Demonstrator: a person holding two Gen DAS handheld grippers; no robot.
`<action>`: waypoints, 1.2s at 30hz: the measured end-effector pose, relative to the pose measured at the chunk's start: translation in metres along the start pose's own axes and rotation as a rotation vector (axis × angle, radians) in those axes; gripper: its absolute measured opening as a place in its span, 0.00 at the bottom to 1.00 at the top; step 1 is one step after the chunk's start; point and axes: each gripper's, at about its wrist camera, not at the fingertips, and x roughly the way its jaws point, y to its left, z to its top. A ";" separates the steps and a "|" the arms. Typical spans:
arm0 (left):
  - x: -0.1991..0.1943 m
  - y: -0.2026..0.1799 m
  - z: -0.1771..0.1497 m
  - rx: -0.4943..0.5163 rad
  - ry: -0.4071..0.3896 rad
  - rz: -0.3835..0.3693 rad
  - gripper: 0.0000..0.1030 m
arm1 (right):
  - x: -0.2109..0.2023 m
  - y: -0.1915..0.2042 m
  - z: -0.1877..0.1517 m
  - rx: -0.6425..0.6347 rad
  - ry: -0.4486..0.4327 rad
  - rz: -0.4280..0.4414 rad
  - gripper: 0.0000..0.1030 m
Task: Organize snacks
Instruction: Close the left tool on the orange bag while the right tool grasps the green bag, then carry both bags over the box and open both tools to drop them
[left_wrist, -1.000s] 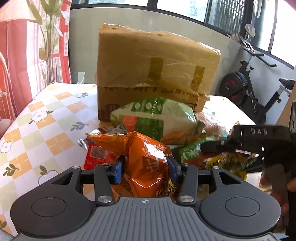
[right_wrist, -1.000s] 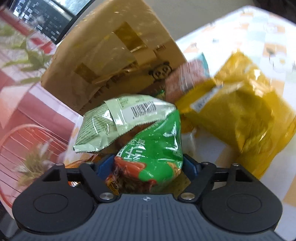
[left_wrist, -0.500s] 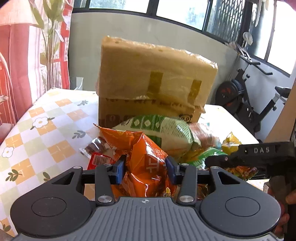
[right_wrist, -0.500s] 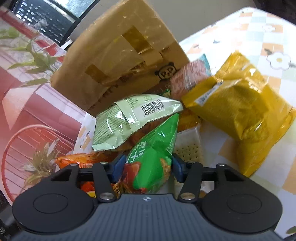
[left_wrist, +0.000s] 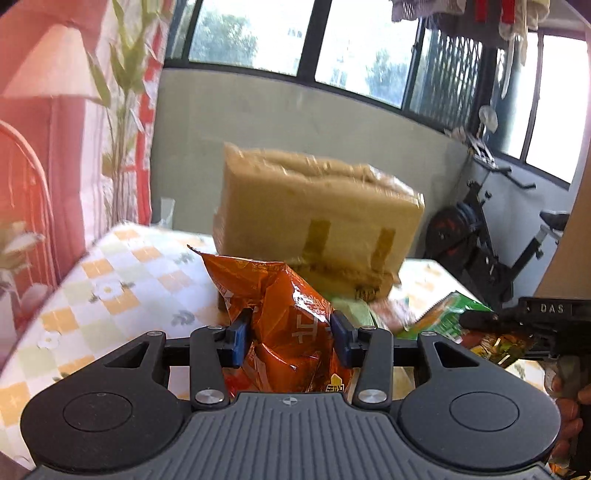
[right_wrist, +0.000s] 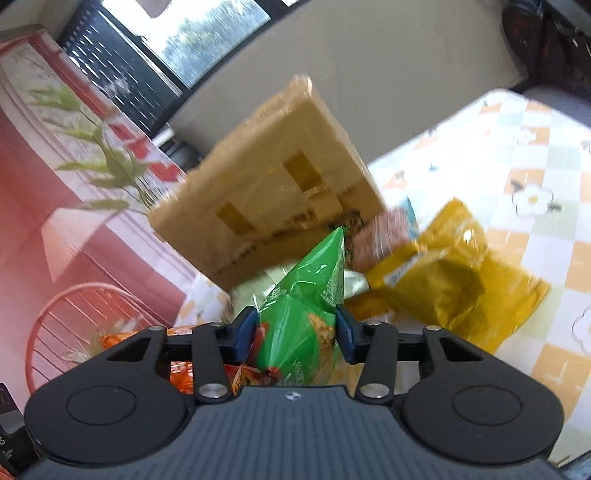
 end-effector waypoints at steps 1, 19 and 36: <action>-0.003 0.001 0.004 0.001 -0.015 0.005 0.45 | -0.002 0.002 0.002 -0.011 -0.012 0.003 0.45; -0.003 -0.005 0.099 0.128 -0.190 -0.022 0.45 | -0.023 0.029 0.101 -0.156 -0.280 0.110 0.44; 0.102 -0.023 0.207 0.169 -0.165 0.008 0.46 | 0.081 0.083 0.202 -0.314 -0.373 0.099 0.44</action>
